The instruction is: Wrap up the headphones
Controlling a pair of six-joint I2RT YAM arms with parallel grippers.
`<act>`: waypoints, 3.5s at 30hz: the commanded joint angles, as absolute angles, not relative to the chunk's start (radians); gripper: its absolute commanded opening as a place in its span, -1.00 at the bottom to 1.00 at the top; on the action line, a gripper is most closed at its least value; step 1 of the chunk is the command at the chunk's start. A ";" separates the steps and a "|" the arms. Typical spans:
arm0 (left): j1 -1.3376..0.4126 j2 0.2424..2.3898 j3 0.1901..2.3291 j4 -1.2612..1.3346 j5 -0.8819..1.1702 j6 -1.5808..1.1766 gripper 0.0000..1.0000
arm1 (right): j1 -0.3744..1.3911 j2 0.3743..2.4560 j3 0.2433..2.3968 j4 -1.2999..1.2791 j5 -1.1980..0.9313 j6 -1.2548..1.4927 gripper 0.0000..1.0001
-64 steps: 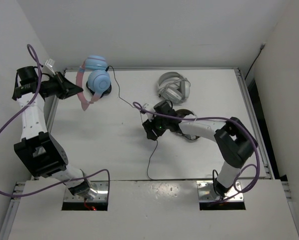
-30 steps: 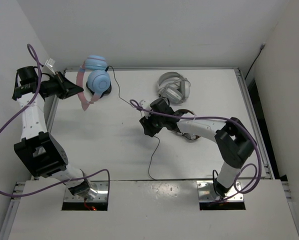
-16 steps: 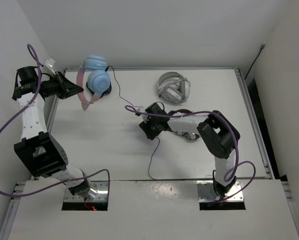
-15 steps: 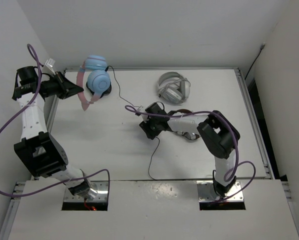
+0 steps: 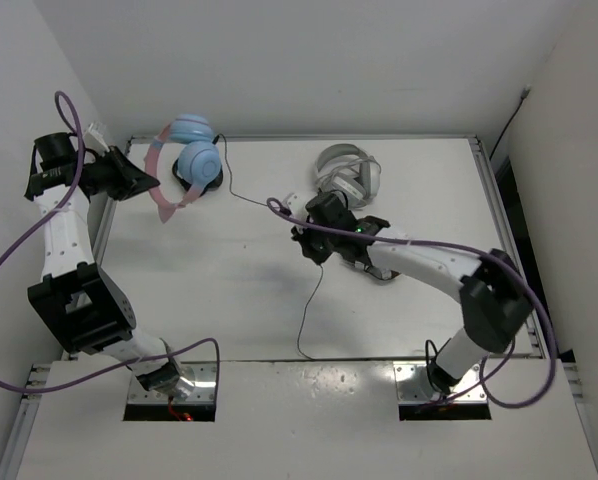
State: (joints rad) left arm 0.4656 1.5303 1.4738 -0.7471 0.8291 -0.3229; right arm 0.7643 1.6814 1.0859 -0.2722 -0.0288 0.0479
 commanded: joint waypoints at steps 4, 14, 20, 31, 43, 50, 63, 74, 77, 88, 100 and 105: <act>0.419 1.468 1.482 -0.703 0.669 -0.365 -1.00 | 0.755 1.565 1.169 -0.423 -0.094 -0.052 -1.00; 0.229 1.351 1.460 -0.690 0.358 -0.477 -1.00 | 0.925 1.492 1.235 -0.443 -0.071 -0.293 -1.00; 0.014 1.333 1.404 -0.690 0.092 -0.509 -1.00 | 1.006 1.532 1.330 -0.451 -0.058 -0.293 -1.00; -0.251 1.333 1.287 -0.634 -0.178 -0.428 -1.00 | 1.023 1.551 1.500 -0.500 -0.087 -0.391 -1.00; -0.284 1.402 1.298 -0.624 0.116 -0.529 -1.00 | 0.968 1.618 1.578 -0.476 -0.196 -0.306 -1.00; -0.284 1.465 1.298 -0.603 0.293 -0.538 -1.00 | 0.959 1.658 1.675 -0.517 -0.308 -0.265 -1.00; -0.227 1.482 1.286 -0.584 0.439 -0.496 -1.00 | 1.026 1.667 1.722 -0.638 -0.497 -0.270 -1.00; -0.255 1.394 1.192 -0.647 0.382 -0.189 -1.00 | 0.870 1.592 1.773 -0.883 -0.549 -0.550 -1.00; -0.287 1.385 1.183 -0.676 0.373 -0.120 -1.00 | 0.861 1.592 1.793 -0.949 -0.538 -0.606 -1.00; -0.317 1.287 1.164 -0.738 0.345 0.147 -1.00 | 0.822 1.583 1.784 -1.072 -0.443 -0.781 -1.00; -0.318 1.148 1.080 -0.773 0.419 0.268 -1.00 | 0.658 1.572 1.701 -0.987 -0.443 -0.804 -1.00; -0.308 1.117 1.071 -0.773 0.462 0.250 -1.00 | 0.595 1.572 1.661 -0.931 -0.462 -0.793 -1.00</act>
State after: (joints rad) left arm -0.3080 1.1614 1.0626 -0.7990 0.3679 0.2604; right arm 0.6186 1.5940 1.6768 -0.9970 -0.4294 -0.7853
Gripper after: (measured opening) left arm 0.138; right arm 0.009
